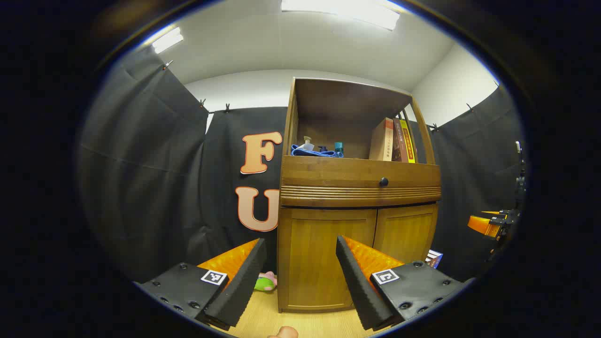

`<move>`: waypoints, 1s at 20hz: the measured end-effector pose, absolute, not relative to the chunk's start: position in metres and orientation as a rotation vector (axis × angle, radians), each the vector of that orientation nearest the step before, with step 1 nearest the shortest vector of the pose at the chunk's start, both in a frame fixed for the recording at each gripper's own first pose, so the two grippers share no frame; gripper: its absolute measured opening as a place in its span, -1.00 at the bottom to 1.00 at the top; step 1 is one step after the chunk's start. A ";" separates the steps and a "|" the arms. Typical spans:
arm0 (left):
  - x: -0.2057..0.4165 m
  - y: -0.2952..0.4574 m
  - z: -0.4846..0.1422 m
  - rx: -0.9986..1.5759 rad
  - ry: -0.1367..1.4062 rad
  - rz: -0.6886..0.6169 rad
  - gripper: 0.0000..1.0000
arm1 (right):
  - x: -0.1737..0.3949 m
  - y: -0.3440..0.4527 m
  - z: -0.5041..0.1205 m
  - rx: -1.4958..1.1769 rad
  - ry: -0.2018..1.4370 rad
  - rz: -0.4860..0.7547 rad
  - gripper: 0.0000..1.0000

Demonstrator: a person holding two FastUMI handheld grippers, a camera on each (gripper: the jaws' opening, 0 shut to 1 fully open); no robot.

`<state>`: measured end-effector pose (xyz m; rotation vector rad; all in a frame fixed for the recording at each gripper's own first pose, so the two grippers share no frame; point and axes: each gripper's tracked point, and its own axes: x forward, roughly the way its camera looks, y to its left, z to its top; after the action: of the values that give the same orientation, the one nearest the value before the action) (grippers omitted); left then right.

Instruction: Open the right door of the double-door shoe cabinet with the right hand, and open the left door with the left hand.

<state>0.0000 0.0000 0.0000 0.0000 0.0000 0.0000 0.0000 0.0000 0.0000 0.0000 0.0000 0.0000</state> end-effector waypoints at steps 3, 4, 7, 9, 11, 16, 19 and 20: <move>-0.001 0.003 -0.002 0.003 0.009 0.012 0.90 | 0.000 0.002 -0.001 0.001 0.004 0.014 1.00; 0.000 0.005 -0.003 0.005 0.012 0.018 0.90 | 0.000 0.001 -0.001 0.004 0.006 0.014 1.00; 0.002 0.007 -0.003 0.014 0.018 0.036 0.96 | 0.000 0.000 -0.002 0.001 0.013 0.008 1.00; 0.003 0.004 -0.002 0.015 0.017 0.036 0.92 | 0.000 -0.001 -0.002 0.002 0.012 0.006 1.00; 0.003 0.001 0.000 0.015 0.014 0.031 0.92 | 0.000 0.000 -0.001 0.009 0.011 0.005 1.00; -0.001 -0.007 0.003 0.025 0.004 0.025 0.89 | 0.000 0.001 0.000 0.025 0.008 0.005 1.00; -0.003 -0.010 0.003 0.028 0.006 0.020 0.89 | -0.001 0.001 0.000 0.033 0.011 0.001 1.00; -0.003 -0.009 0.004 0.031 0.006 0.024 0.90 | -0.001 0.000 -0.001 0.031 0.012 -0.003 1.00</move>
<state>-0.0030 -0.0093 0.0036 0.0309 0.0057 0.0235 -0.0007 0.0001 -0.0007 0.0307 0.0117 -0.0026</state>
